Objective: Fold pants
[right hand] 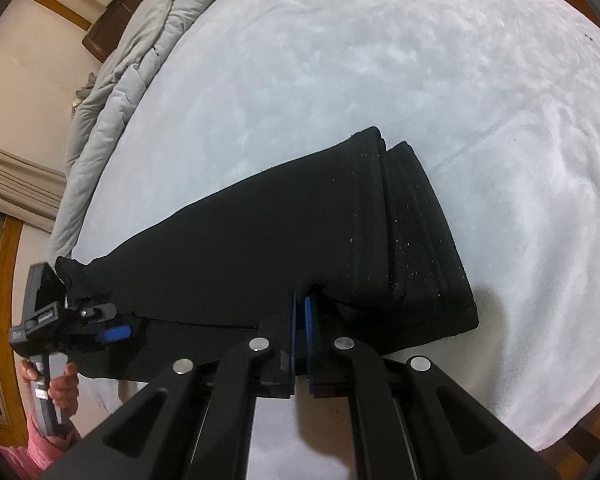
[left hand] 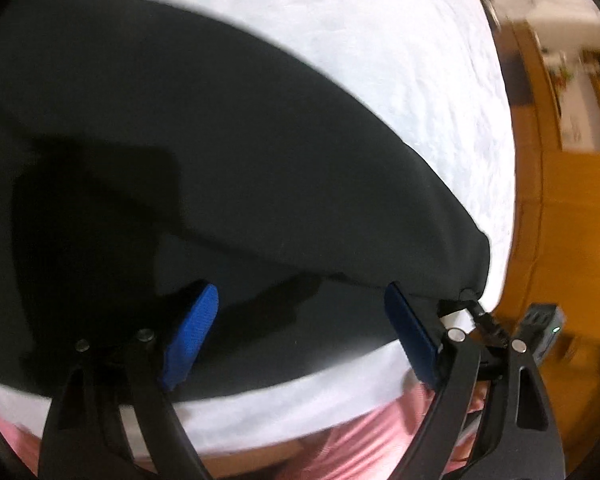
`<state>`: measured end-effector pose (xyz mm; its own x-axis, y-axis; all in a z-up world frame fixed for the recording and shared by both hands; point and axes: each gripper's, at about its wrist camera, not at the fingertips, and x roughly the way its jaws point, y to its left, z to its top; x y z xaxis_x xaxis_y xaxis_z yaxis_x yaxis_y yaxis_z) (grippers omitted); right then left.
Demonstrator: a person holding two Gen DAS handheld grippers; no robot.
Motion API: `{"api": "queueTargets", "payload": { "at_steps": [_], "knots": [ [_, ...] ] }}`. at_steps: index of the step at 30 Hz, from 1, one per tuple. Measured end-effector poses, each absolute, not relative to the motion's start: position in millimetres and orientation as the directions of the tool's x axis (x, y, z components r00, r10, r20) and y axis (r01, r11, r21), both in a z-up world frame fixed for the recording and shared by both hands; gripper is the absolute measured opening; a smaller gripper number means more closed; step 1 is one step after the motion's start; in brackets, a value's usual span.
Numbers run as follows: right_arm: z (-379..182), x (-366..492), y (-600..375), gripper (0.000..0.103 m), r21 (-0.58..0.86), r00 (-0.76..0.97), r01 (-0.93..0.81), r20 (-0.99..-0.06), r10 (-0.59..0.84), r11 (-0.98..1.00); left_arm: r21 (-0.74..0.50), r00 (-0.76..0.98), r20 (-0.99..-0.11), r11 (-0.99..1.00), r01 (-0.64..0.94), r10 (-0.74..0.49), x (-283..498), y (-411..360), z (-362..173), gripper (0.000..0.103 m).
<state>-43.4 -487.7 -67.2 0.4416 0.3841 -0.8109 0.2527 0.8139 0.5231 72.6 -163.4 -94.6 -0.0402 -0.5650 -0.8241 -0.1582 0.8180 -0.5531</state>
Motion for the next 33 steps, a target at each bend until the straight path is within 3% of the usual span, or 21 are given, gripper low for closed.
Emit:
{"api": "queueTargets", "payload": {
  "at_steps": [5,7,8,10,12,15,25,33],
  "knots": [
    [-67,-44,-486,0.003,0.517,0.441,0.254,-0.814,0.378,0.817,-0.544,-0.001,-0.829,0.805,-0.237,-0.56,72,-160,-102,0.085],
    [-67,-43,-487,0.003,0.523,0.442,0.255,-0.811,0.383,0.813,-0.54,0.039,-0.836,0.809,-0.233,-0.547,82,-154,-96,0.079],
    [-66,-43,-487,0.003,0.525,0.442,0.255,-0.81,0.385,0.812,-0.526,0.062,-0.848,0.823,-0.214,-0.526,88,-156,-91,0.066],
    [-67,-44,-487,0.003,0.53,0.442,0.255,-0.808,0.39,0.809,-0.495,0.071,-0.868,0.85,-0.178,-0.491,94,-160,-86,0.054],
    [-68,-44,-487,0.003,0.533,0.441,0.259,-0.807,0.392,0.805,-0.443,0.058,-0.897,0.885,-0.145,-0.439,98,-156,-85,0.018],
    [-69,-43,-487,0.003,0.535,0.441,0.26,-0.806,0.394,0.804,-0.432,0.077,-0.901,0.896,-0.102,-0.426,92,-155,-86,0.009],
    [-44,-51,-498,0.003,0.51,0.47,0.25,-0.807,0.357,0.823,-0.323,0.31,-0.892,0.943,0.075,-0.33,5,-175,-32,0.007],
    [-82,-47,-495,0.007,0.413,0.33,0.324,-0.892,0.307,0.851,-0.269,0.284,-0.915,0.958,0.097,-0.285,-1,-178,-77,0.008]
  ]
}}
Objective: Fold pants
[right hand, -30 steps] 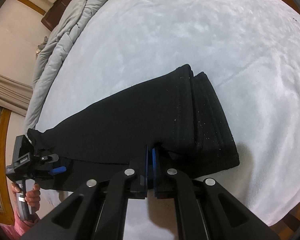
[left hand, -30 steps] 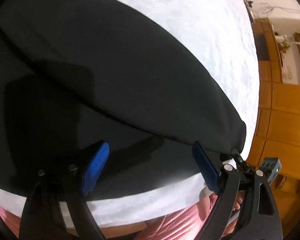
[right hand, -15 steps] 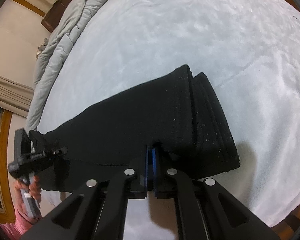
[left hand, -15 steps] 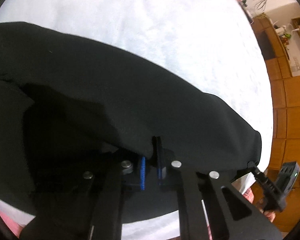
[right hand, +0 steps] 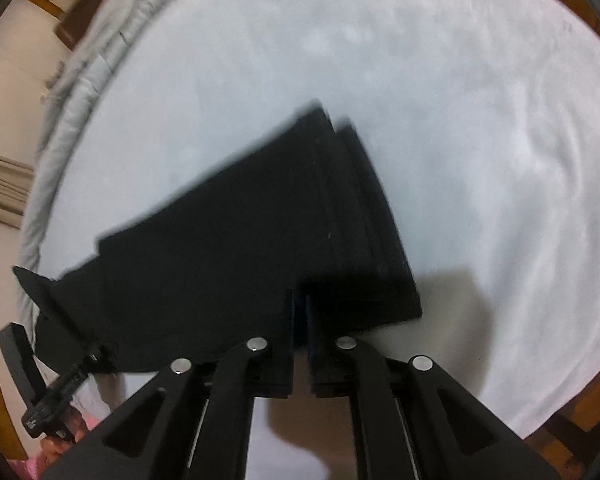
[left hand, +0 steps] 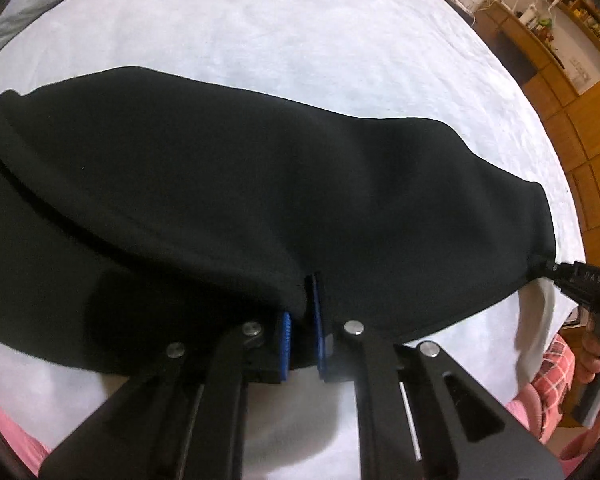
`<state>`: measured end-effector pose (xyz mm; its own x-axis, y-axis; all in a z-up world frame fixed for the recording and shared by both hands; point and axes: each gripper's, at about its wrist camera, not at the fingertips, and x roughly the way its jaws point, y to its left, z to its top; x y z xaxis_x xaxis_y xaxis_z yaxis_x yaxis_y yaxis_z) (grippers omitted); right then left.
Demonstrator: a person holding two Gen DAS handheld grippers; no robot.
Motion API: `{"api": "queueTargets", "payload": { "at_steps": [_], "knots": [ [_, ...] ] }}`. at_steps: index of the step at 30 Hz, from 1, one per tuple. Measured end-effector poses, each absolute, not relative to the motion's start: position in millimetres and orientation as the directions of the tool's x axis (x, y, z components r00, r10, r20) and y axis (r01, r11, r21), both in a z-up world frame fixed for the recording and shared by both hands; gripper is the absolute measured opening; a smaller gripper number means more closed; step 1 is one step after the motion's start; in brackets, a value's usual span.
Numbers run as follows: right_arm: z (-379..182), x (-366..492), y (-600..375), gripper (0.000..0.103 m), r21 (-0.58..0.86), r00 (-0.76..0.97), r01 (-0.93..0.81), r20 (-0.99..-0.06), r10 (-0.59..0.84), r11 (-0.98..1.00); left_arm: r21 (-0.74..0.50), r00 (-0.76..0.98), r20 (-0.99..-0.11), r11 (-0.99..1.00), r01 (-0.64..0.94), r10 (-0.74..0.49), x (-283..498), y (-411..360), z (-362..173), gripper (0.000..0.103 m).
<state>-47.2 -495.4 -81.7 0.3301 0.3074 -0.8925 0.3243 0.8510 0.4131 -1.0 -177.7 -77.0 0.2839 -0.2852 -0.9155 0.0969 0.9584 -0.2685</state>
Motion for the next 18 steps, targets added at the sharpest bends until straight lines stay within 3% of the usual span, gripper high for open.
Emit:
{"api": "queueTargets", "payload": {
  "at_steps": [3,7,13,18],
  "knots": [
    [-62,-51,-489,0.02,0.339,0.327,0.314,-0.916,0.234,0.887,-0.284,0.27,-0.915,0.954,0.1,-0.3,1,-183,-74,0.009],
    [-11,-61,-461,0.023,0.106,0.349,0.267,-0.937,0.006,0.958,-0.294,0.261,-0.914,0.951,0.097,-0.31,12,-189,-74,0.009],
    [-9,-41,-380,0.019,0.325,0.337,0.07,-0.898,0.285,0.943,-0.297,0.266,-0.912,0.95,0.099,-0.313,2,-192,-79,0.009],
    [-49,-18,-335,0.017,0.315,0.25,0.064,-0.924,0.291,0.947,-0.308,0.257,-0.91,0.946,0.101,-0.324,0,-192,-82,0.01]
  ]
}}
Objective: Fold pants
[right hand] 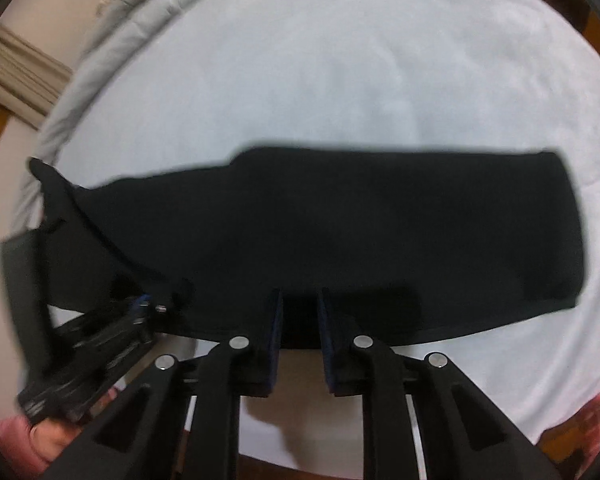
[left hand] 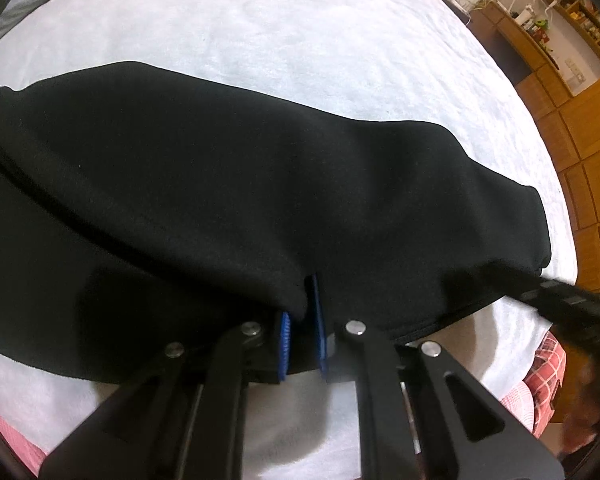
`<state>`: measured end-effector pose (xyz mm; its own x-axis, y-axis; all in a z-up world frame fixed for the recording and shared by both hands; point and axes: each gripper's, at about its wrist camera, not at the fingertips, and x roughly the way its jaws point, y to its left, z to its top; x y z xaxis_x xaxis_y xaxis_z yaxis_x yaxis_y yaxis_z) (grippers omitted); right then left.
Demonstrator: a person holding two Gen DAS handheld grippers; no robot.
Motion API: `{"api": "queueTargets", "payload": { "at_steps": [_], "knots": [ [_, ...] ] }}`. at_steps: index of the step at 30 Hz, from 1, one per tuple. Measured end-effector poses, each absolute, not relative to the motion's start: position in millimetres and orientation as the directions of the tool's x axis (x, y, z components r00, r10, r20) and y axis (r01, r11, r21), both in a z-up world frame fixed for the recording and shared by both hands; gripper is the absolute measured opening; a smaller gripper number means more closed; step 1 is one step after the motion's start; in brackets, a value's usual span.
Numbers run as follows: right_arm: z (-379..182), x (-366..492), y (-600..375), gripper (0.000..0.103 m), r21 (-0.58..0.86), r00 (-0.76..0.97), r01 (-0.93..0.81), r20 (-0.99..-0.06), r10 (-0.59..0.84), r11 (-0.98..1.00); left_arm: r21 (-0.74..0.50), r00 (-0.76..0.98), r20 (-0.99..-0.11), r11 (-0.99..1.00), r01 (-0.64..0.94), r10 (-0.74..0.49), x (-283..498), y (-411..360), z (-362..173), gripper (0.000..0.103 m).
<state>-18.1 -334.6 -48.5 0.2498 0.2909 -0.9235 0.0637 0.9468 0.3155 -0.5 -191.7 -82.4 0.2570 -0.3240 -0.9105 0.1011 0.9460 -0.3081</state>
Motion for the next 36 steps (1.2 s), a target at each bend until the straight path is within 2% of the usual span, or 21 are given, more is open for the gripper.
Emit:
{"api": "queueTargets", "payload": {
  "at_steps": [5,7,8,9,11,16,20,23,25,27,30,36],
  "knots": [
    [-74,-13,-331,0.013,0.29,0.223,0.121,-0.94,0.258,0.949,-0.316,0.242,-0.911,0.943,0.105,-0.333,1,-190,-81,0.014],
    [-77,-14,-331,0.013,0.285,0.226,0.128,-0.941,0.252,0.95,-0.337,0.212,-0.912,0.936,0.097,-0.35,3,-185,-79,0.021],
    [-78,-16,-329,0.013,0.278,0.229,0.126,-0.942,0.245,0.952,-0.331,0.195,-0.919,0.939,0.088,-0.343,5,-180,-76,0.035],
    [-78,-17,-328,0.013,0.274,0.232,0.127,-0.943,0.24,0.953,-0.307,0.192,-0.929,0.949,0.076,-0.317,6,-175,-71,0.057],
    [-78,-22,-328,0.013,0.278,0.243,0.139,-0.94,0.239,0.95,-0.257,0.217,-0.941,0.966,0.038,-0.259,10,-155,-58,0.074],
    [-79,-32,-329,0.013,0.284,0.255,0.15,-0.936,0.241,0.947,-0.205,0.22,-0.959,0.972,-0.114,-0.176,40,-92,-44,0.078],
    [-79,-38,-332,0.013,0.297,0.255,0.152,-0.933,0.253,0.943,-0.171,0.204,-0.97,0.966,-0.194,-0.13,70,-61,-43,0.078],
    [-81,-36,-339,0.013,0.305,0.255,0.153,-0.931,0.261,0.94,-0.138,0.177,-0.979,0.971,-0.195,-0.103,87,-54,-48,0.078],
    [-81,-35,-340,0.013,0.306,0.255,0.152,-0.931,0.261,0.94,-0.139,0.164,-0.981,0.968,-0.211,-0.105,92,-48,-53,0.065],
    [-82,-33,-343,0.013,0.311,0.254,0.154,-0.93,0.267,0.938,-0.171,0.149,-0.979,0.96,-0.221,-0.14,92,-45,-59,0.034],
    [-83,-31,-347,0.013,0.321,0.249,0.155,-0.928,0.277,0.934,-0.199,0.165,-0.973,0.95,-0.24,-0.162,84,-41,-64,0.015],
    [-83,-27,-358,0.008,0.346,0.224,0.165,-0.925,0.307,0.924,-0.211,0.316,-0.94,0.949,-0.234,-0.131,32,-40,-46,0.01]
  ]
}}
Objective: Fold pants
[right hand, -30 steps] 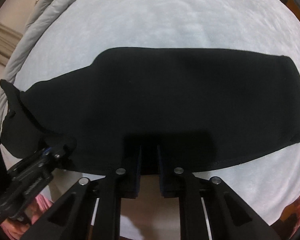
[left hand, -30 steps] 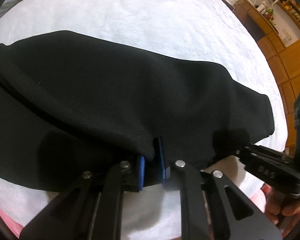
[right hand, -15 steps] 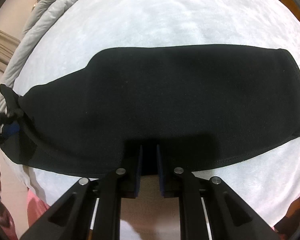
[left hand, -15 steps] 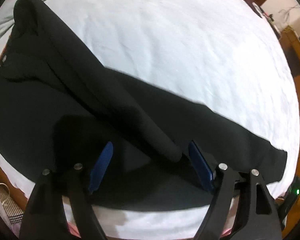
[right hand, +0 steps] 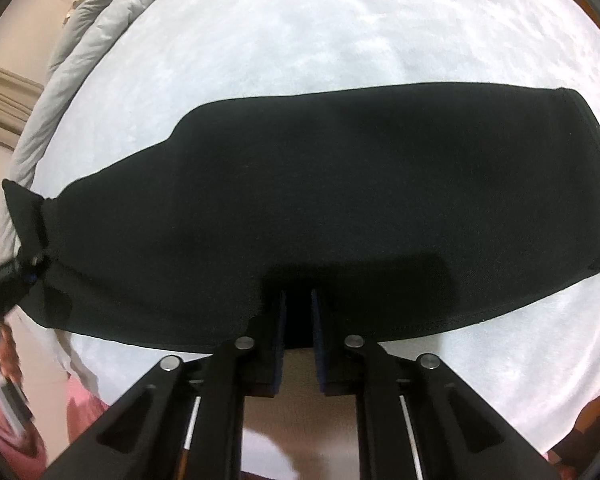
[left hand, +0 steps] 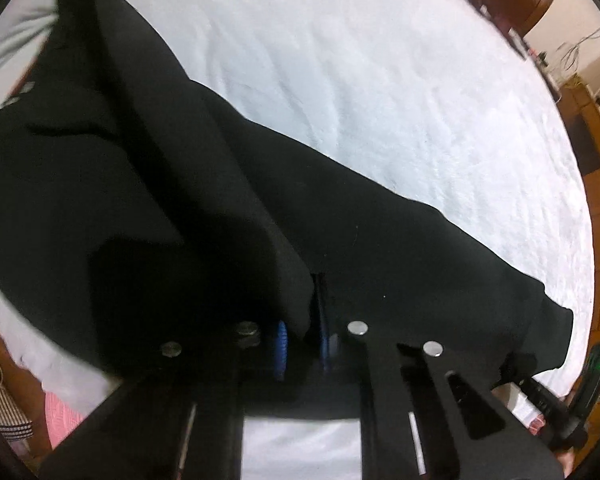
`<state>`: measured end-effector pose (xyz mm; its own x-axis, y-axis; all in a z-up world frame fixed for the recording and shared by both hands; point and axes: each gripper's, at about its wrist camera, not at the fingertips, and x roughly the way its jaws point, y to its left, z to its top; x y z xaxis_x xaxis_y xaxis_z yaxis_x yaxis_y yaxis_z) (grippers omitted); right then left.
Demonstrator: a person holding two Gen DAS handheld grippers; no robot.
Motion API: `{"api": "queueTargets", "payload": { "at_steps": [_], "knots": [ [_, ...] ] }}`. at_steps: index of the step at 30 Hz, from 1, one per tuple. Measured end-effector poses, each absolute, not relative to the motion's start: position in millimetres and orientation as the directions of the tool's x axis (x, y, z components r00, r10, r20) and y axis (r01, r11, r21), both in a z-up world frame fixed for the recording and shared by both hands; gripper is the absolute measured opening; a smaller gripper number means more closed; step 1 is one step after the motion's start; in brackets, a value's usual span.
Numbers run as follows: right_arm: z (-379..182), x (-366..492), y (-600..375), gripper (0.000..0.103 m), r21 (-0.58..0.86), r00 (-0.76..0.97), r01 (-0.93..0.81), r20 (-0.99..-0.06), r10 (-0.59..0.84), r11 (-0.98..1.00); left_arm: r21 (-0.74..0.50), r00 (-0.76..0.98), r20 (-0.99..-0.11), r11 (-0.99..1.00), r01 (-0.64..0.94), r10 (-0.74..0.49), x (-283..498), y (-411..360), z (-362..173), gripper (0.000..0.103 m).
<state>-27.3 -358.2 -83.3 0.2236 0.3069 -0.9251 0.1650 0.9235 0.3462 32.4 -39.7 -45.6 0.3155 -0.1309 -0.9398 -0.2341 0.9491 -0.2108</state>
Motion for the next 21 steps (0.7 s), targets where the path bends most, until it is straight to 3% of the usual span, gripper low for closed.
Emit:
{"api": "queueTargets", "payload": {
  "at_steps": [7,9,12,21],
  "knots": [
    [-82,-26,-366,0.008,0.351,0.187,0.164,-0.929,0.32,0.922,-0.152,0.4,-0.914,0.97,-0.192,-0.064,-23,-54,-56,0.01],
    [-73,-26,-359,0.017,0.312,0.188,0.15,-0.941,0.283,0.938,-0.172,0.396,-0.915,0.962,-0.211,-0.077,-21,-50,-70,0.01],
    [-51,-25,-336,0.019,0.264,0.237,0.089,-0.942,0.237,0.96,-0.153,0.413,-0.909,0.967,-0.201,-0.058,-23,-56,-72,0.01],
    [-43,-9,-206,0.018,0.339,0.191,-0.156,-0.911,0.366,0.928,-0.203,0.407,-0.908,0.957,-0.208,-0.104,-21,-38,-76,0.011]
  ]
}}
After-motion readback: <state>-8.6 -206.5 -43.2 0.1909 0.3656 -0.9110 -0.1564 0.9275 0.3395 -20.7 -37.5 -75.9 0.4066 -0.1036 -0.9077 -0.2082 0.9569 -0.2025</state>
